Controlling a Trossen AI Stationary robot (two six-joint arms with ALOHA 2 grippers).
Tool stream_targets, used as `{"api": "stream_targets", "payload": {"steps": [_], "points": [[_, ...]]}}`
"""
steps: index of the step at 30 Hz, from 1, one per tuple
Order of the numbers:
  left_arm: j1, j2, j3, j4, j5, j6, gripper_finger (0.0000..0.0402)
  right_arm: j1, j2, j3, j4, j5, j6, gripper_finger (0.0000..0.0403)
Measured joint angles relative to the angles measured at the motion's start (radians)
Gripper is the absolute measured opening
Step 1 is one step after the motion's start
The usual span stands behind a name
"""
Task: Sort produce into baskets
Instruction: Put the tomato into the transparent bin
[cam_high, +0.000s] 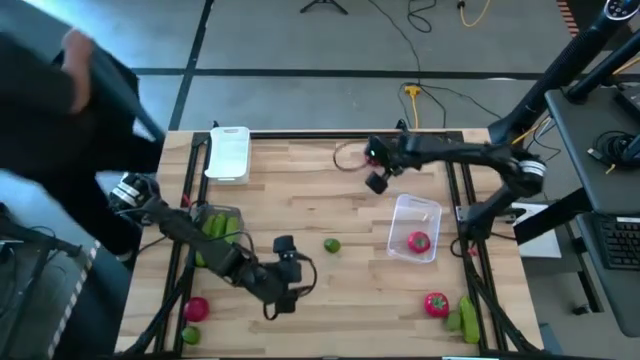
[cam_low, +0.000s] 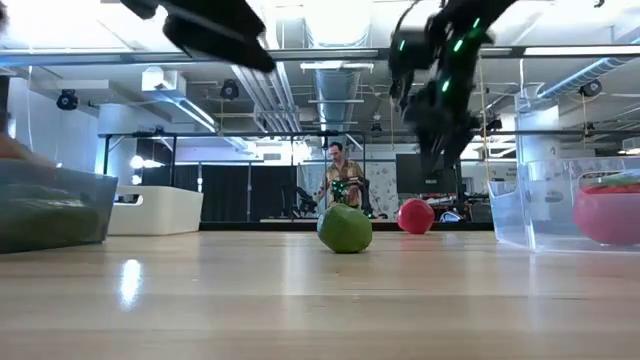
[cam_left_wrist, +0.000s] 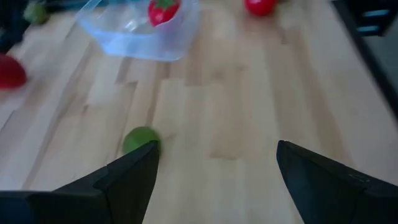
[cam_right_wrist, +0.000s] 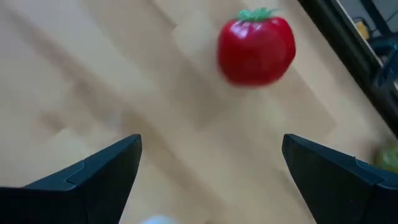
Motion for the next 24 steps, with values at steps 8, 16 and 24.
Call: {"api": "stream_targets", "payload": {"steps": [8,16,24], "points": [[-0.040,0.000,0.013,-0.001,-0.006,0.003,0.0308,-0.212,0.234,0.168,-0.031,-0.061,-0.085,0.0382],[-0.037,0.000,0.013,-0.003,-0.033,0.032,0.0308,-0.248,0.366,0.286,-0.021,-0.186,-0.178,0.0382],[-0.039,0.000,0.013,-0.051,-0.063,-0.008,0.0308,-0.244,0.455,0.290,-0.047,-0.189,-0.166,0.0370]]}}
